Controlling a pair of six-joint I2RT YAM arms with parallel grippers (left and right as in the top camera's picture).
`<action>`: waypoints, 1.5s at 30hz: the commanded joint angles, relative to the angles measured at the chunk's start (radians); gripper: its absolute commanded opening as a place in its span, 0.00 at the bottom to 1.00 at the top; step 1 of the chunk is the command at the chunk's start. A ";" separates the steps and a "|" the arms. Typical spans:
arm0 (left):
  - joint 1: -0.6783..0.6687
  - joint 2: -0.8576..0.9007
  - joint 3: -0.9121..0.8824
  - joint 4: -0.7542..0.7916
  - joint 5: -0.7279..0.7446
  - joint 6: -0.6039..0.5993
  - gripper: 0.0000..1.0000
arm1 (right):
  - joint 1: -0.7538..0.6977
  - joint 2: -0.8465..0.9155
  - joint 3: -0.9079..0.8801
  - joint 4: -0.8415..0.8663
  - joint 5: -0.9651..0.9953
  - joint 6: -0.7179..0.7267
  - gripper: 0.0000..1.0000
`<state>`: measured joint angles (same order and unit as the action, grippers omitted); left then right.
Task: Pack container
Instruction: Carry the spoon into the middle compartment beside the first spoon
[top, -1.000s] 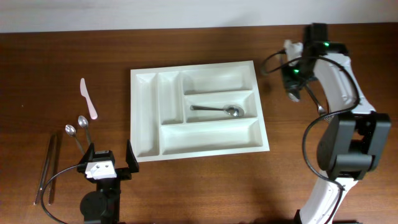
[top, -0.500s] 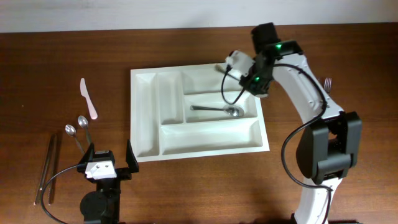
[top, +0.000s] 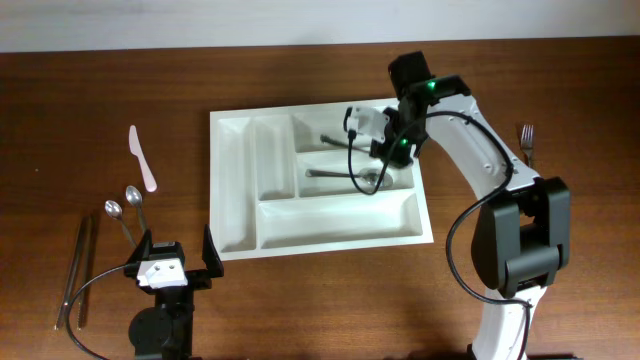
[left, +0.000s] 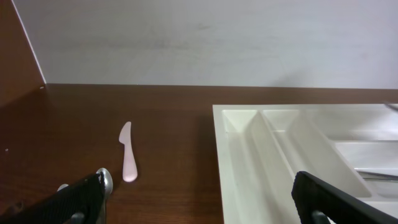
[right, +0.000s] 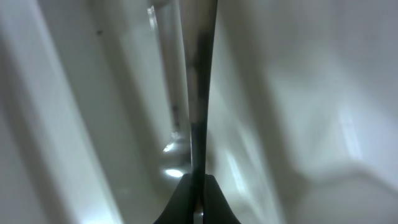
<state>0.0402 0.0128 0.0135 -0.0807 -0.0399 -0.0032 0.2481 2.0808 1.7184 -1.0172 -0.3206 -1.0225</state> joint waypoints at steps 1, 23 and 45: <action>-0.004 -0.007 -0.005 -0.002 0.011 0.012 0.99 | 0.022 0.006 -0.055 0.009 -0.048 -0.021 0.04; -0.004 -0.007 -0.005 -0.002 0.011 0.012 0.99 | 0.039 0.002 -0.016 0.169 -0.014 0.455 0.76; -0.004 -0.007 -0.005 -0.002 0.011 0.012 0.99 | -0.344 0.003 0.166 -0.038 0.434 0.726 0.69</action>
<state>0.0402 0.0128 0.0135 -0.0807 -0.0399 -0.0032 -0.0566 2.0827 1.8812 -1.0420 0.0837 -0.3241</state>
